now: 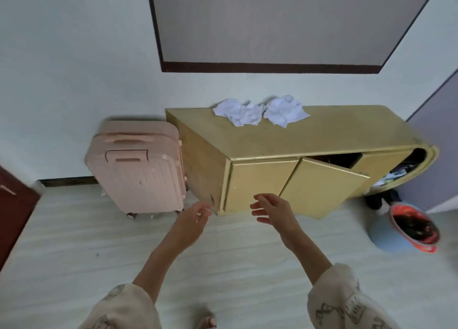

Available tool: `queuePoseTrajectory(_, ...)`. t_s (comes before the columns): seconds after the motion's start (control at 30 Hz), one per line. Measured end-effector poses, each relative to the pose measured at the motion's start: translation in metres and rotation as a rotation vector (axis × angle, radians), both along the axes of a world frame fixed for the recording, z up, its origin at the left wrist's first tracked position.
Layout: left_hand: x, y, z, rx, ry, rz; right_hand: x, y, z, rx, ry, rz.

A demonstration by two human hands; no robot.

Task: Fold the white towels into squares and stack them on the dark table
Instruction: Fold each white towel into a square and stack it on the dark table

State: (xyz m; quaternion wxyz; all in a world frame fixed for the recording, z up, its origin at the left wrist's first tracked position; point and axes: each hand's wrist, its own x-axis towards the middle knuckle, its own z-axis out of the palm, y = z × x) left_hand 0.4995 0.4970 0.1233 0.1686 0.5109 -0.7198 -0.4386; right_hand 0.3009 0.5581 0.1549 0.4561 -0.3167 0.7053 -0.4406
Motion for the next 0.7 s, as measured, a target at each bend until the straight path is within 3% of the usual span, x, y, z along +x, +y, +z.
queuePoseTrajectory(0.4, -0.121, -0.179, -0.032, 0.085, -0.093, -0.095, -0.133, -0.196, -0.043, 0.079, -0.054, -0.048)
queuePoseTrajectory(0.7, -0.247, -0.33, -0.073, 0.181, -0.185, 0.049, -0.248, -0.365, -0.08, 0.172, -0.059, 0.031)
